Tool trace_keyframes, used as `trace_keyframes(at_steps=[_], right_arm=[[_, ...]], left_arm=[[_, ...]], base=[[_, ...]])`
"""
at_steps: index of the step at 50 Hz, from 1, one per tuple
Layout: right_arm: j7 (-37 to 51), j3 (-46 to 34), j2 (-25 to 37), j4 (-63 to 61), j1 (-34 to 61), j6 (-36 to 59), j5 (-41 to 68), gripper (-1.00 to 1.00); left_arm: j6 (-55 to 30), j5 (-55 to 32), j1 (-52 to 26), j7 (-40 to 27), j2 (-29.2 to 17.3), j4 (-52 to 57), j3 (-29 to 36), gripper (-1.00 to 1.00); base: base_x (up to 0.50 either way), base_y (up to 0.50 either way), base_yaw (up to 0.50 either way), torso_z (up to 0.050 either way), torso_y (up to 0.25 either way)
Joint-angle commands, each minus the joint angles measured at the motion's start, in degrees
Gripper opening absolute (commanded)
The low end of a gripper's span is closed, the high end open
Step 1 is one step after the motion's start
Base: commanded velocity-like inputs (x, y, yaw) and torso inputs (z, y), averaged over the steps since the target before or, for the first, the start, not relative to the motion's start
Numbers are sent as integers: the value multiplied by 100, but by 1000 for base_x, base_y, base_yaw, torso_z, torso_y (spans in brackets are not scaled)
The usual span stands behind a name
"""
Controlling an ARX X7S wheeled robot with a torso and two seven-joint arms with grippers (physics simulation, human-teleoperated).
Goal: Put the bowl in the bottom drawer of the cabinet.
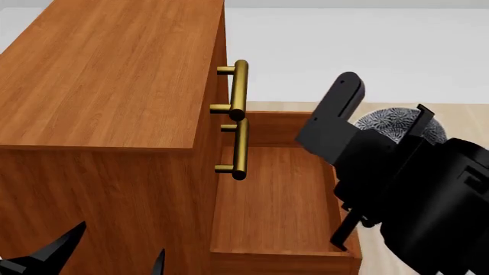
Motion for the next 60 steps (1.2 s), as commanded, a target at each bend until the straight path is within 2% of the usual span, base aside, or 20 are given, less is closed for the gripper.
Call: trace_keyframes(at_steps=[1, 10, 12, 16, 18, 26, 60], right_arm=[[24, 27, -56, 80, 26, -76, -168, -100], [26, 25, -56, 80, 28, -77, -165, -100], [-322, -427, -119, 102, 136, -215, -361, -100], [-182, -323, -138, 175, 125, -445, -465, -100], [-506, -699, -189, 230, 277, -493, -626, -100], [-917, -1062, -204, 230, 489, -797, -848, -100], [-1260, -1423, -377, 163, 949, -1557, -1411, -100]], left_arm=[[18, -9, -3, -7, -8, -11, 7, 100], [22, -16, -8, -15, -15, -13, 14, 100], [1, -41, -18, -21, -11, -1, 1, 100], [-13, -38, -30, -24, -13, -3, 17, 100], [-21, -43, -30, -31, -20, 14, 14, 100], [-43, -30, -48, -47, -19, 21, 42, 100], [-121, -60, -118, -52, -42, -8, 116, 100]], base=[[0, 0, 0, 0, 0], [0, 0, 0, 0, 1], [0, 0, 0, 0, 0], [0, 0, 0, 0, 0], [0, 0, 0, 0, 0], [0, 0, 0, 0, 1], [0, 0, 0, 0, 0]])
